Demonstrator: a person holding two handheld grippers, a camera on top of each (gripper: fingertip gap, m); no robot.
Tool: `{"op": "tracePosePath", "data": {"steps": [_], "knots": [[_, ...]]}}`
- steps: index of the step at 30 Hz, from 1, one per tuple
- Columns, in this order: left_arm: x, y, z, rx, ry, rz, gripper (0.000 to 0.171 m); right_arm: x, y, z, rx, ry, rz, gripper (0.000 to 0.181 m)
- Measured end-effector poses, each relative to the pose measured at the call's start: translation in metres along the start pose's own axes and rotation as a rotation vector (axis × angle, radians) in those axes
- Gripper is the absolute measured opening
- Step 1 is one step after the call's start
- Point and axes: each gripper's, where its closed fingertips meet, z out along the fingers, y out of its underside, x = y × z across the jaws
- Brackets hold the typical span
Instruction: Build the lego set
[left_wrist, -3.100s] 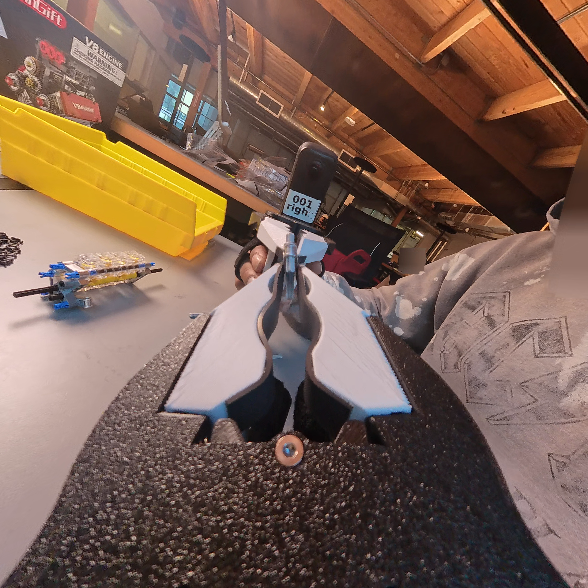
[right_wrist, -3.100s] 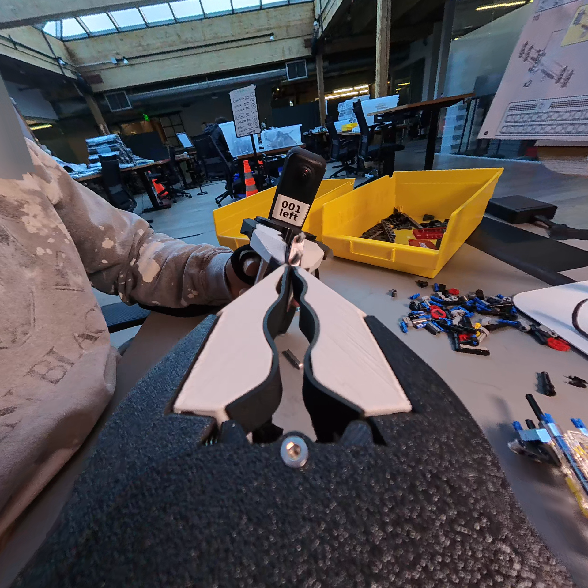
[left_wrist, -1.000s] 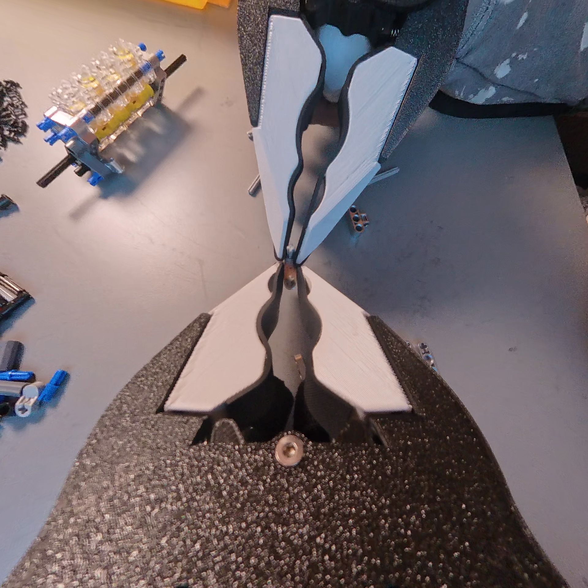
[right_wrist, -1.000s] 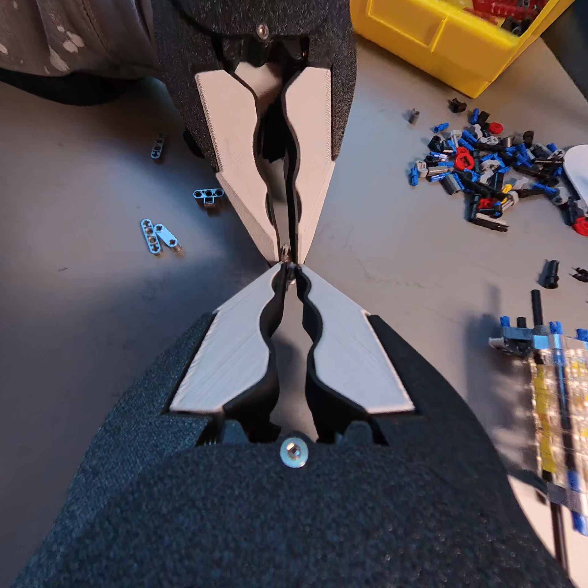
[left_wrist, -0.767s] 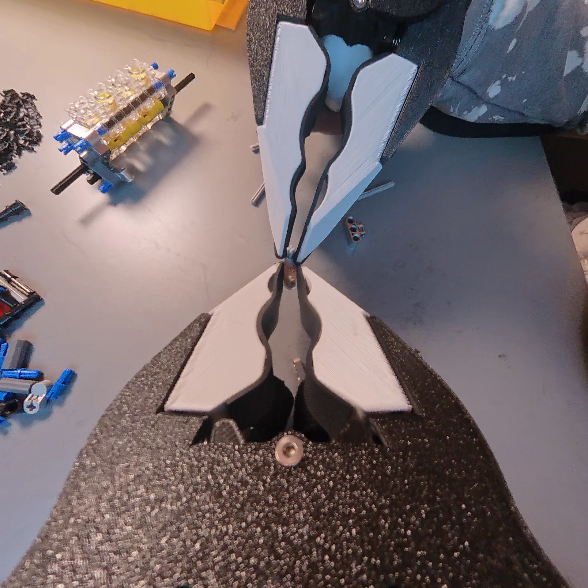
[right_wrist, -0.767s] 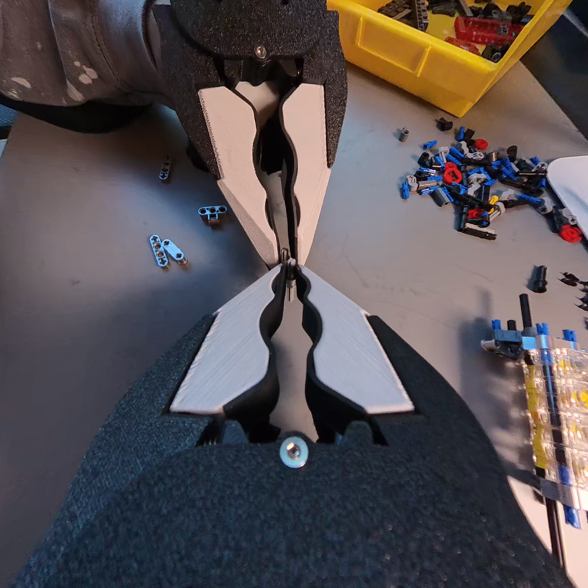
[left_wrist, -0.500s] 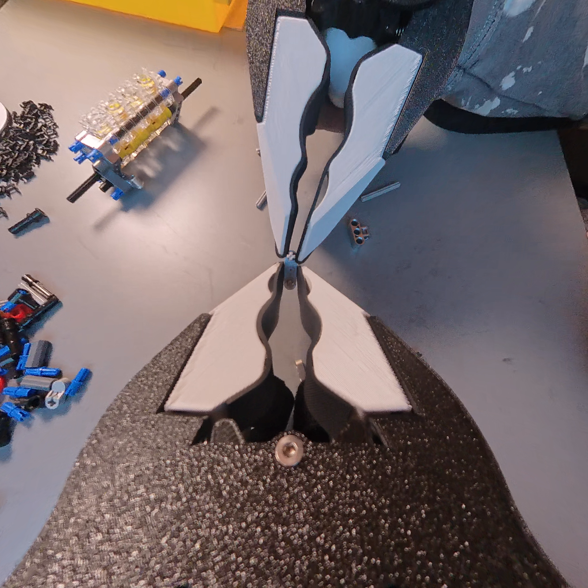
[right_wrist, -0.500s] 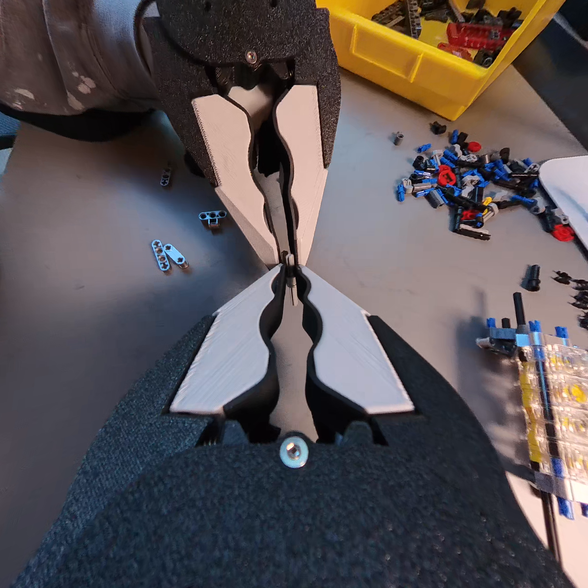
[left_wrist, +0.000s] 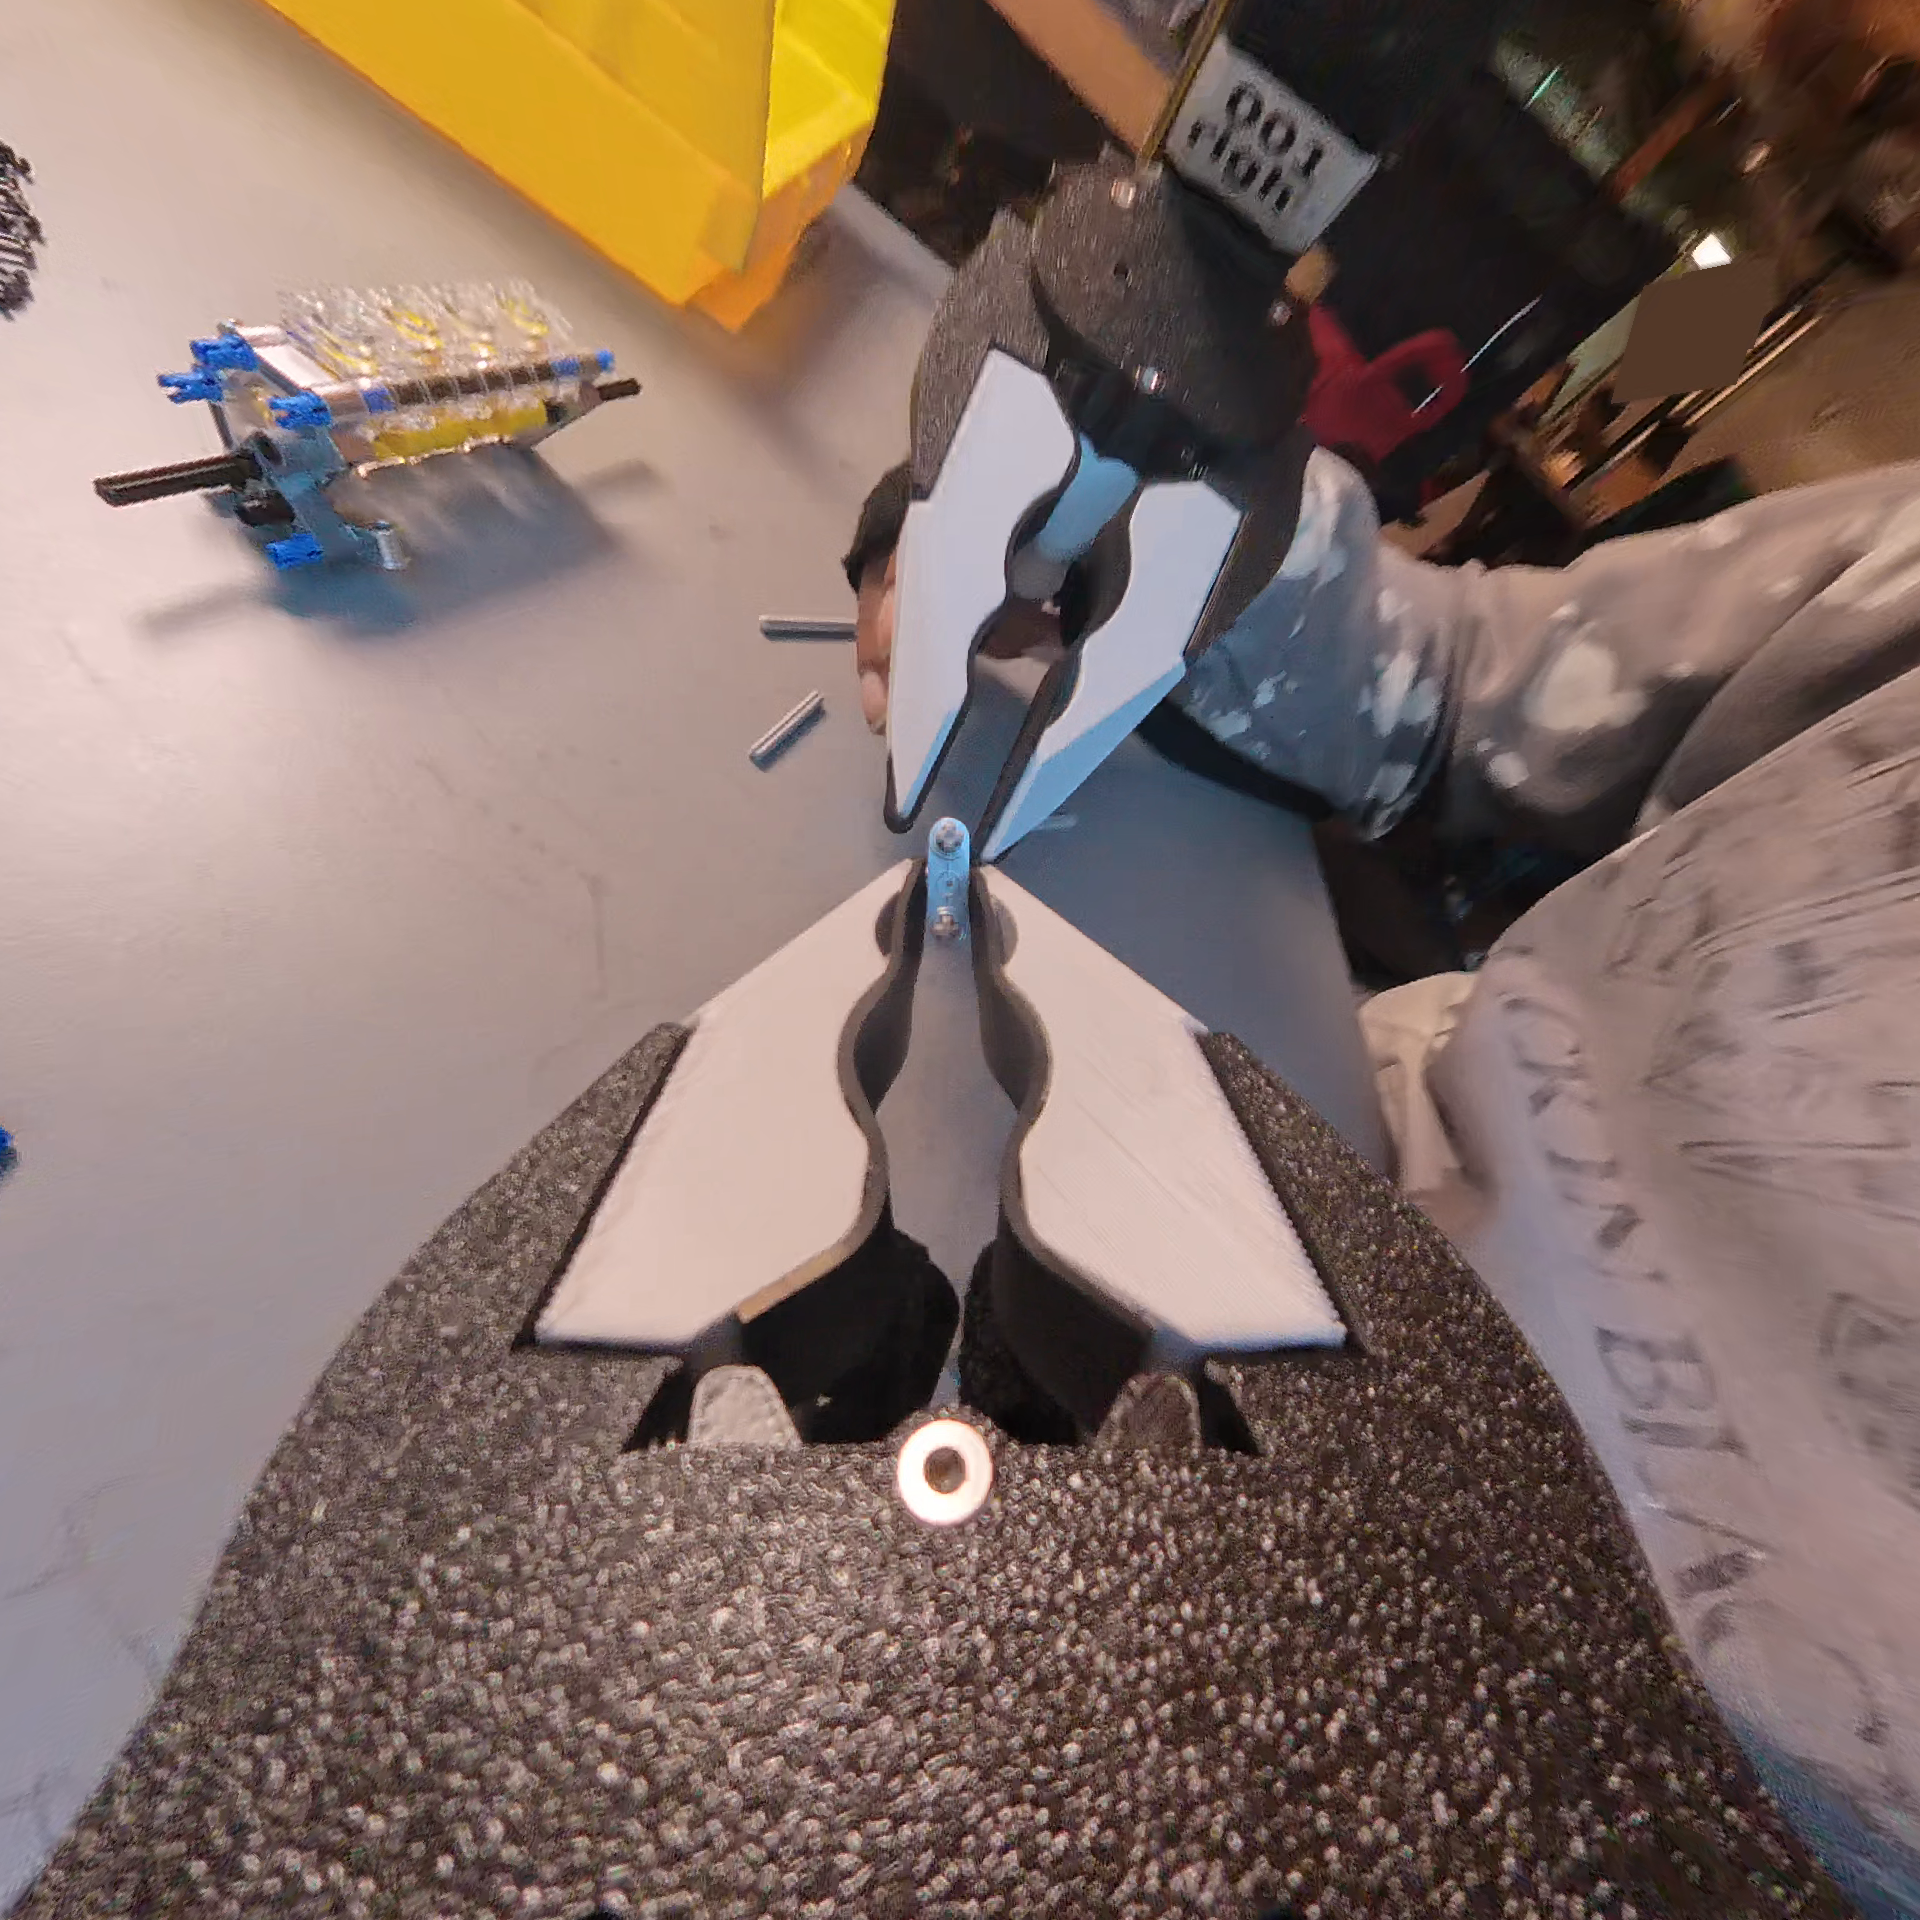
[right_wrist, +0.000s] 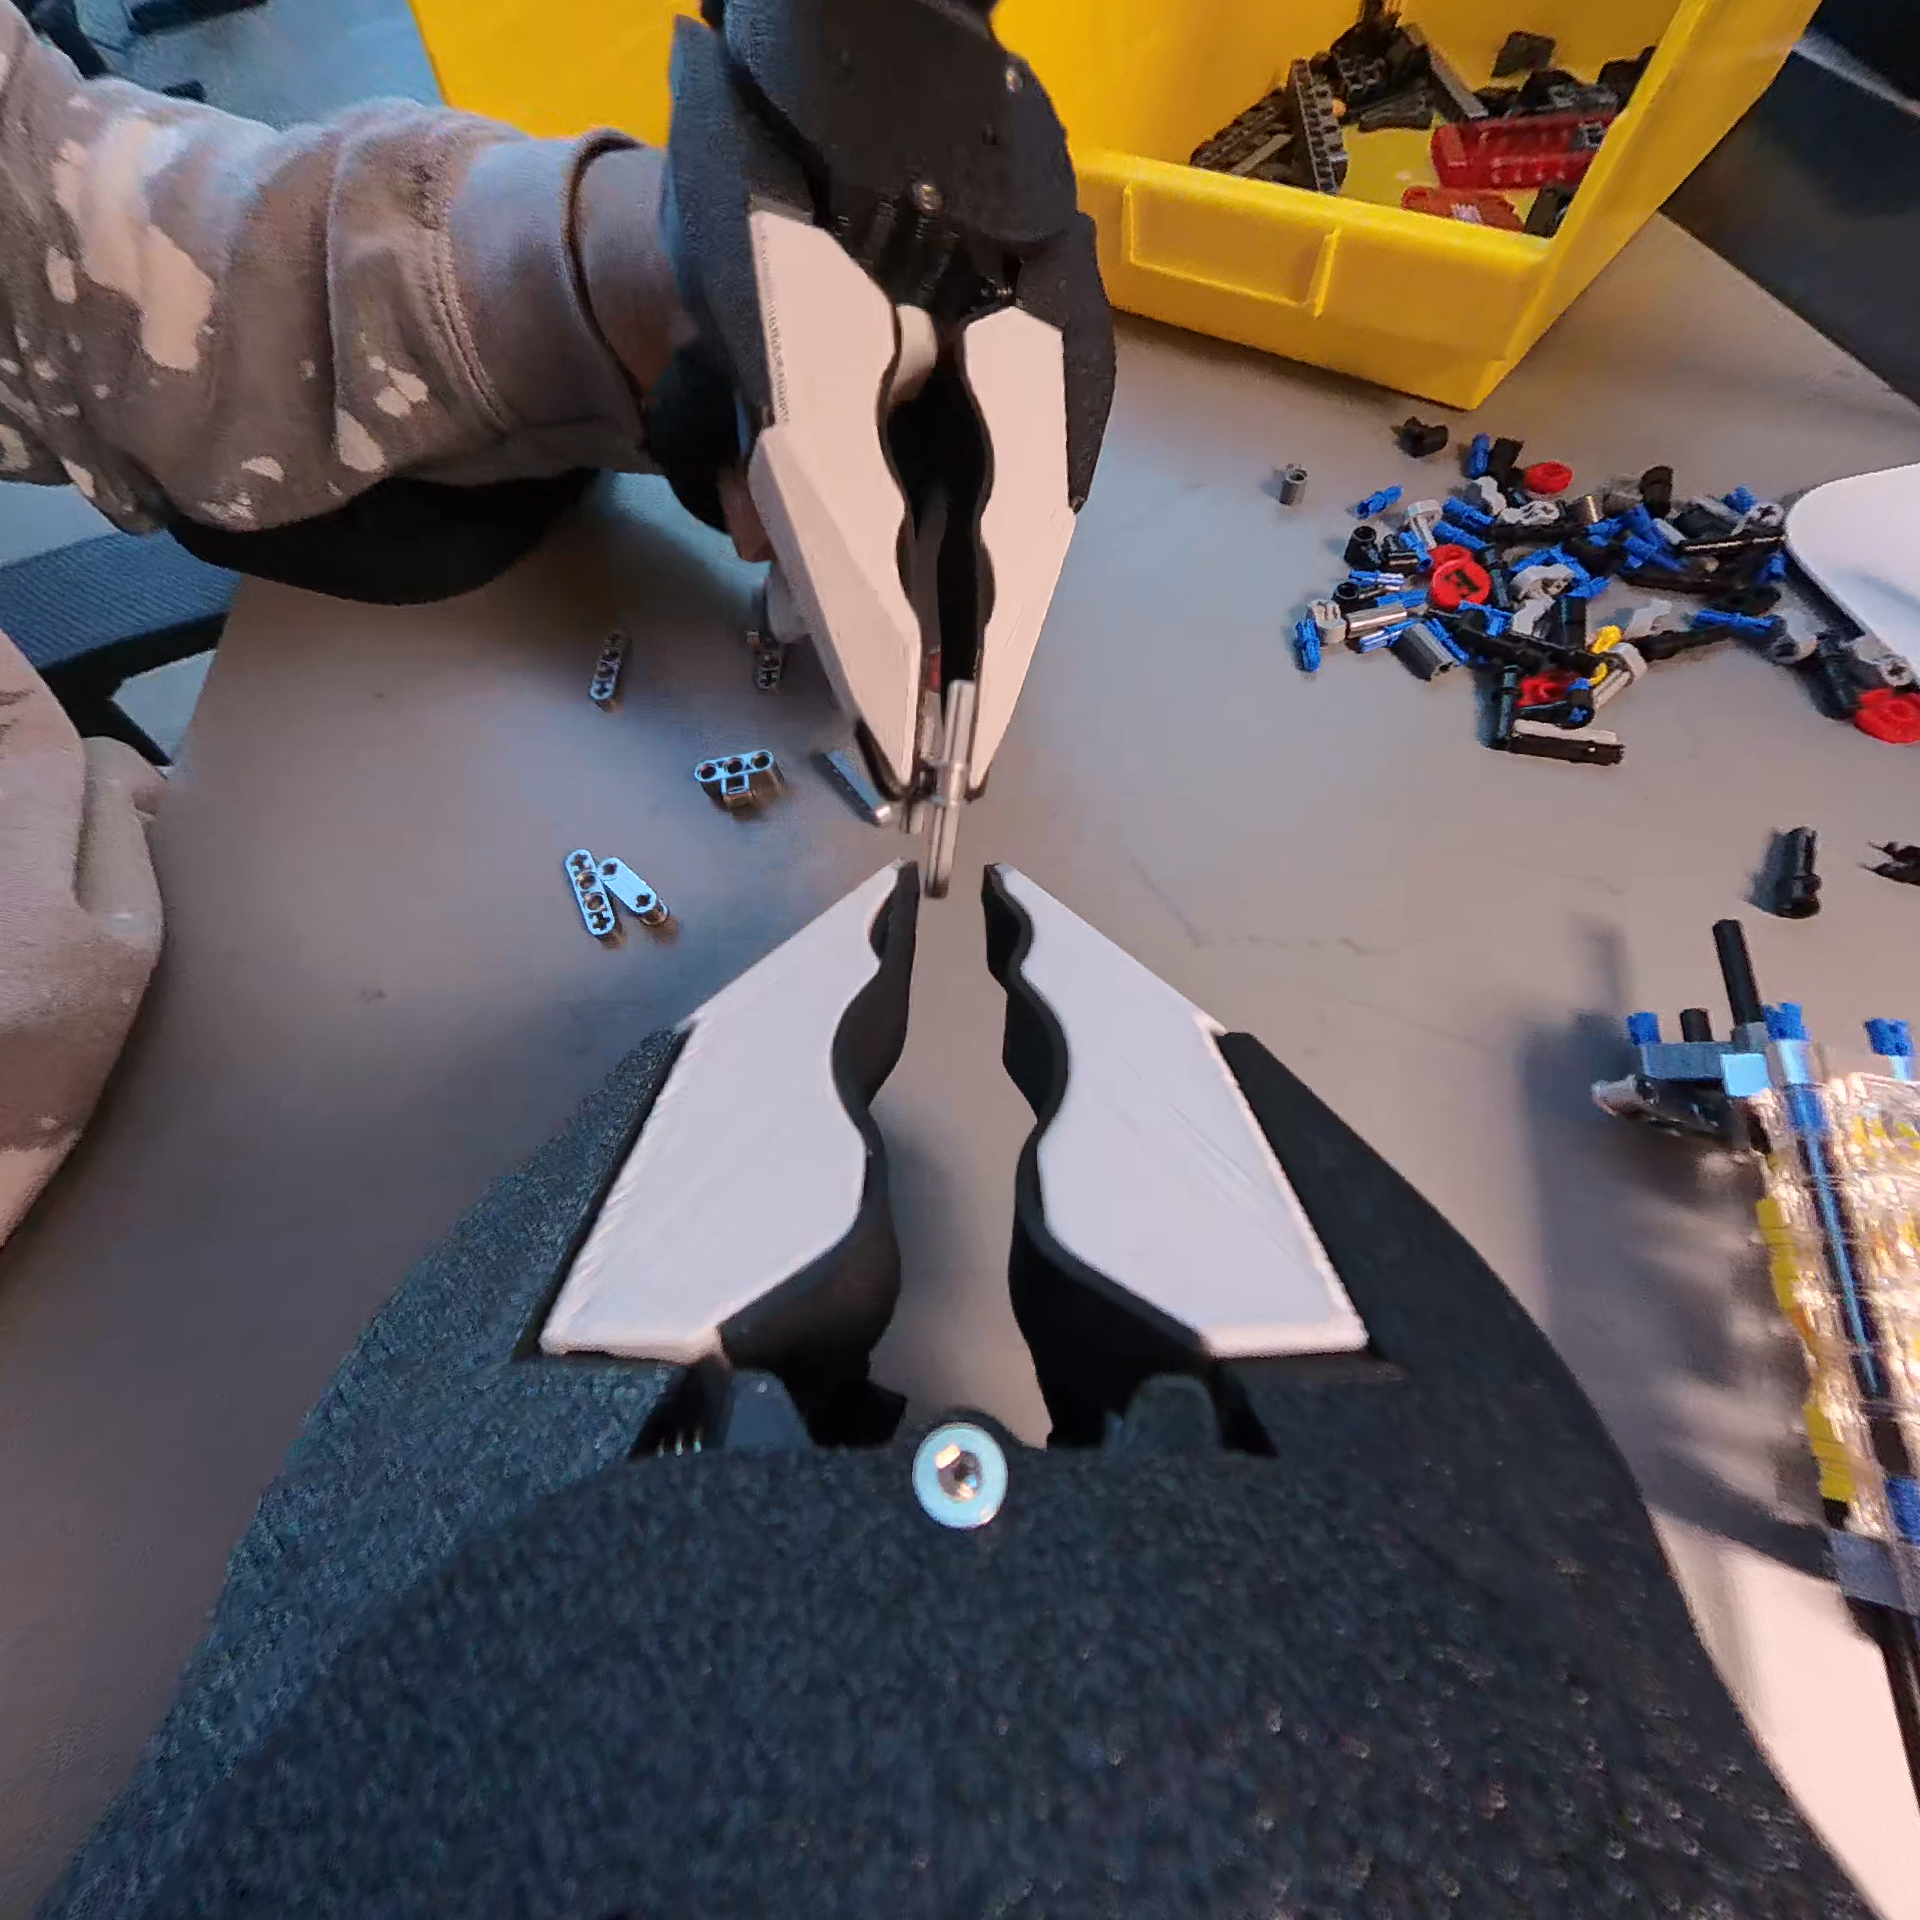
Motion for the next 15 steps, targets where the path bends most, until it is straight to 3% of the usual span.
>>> {"op": "tracePosePath", "data": {"steps": [6,15], "knots": [[0.009,-0.024,-0.020,0.170,0.164,-0.168,0.006,-0.010,-0.020,-0.012,0.115,-0.073,0.018,0.021],[0.010,-0.023,-0.019,0.170,0.167,-0.174,0.006,-0.004,-0.035,-0.021,0.199,-0.027,0.002,0.011]]}}
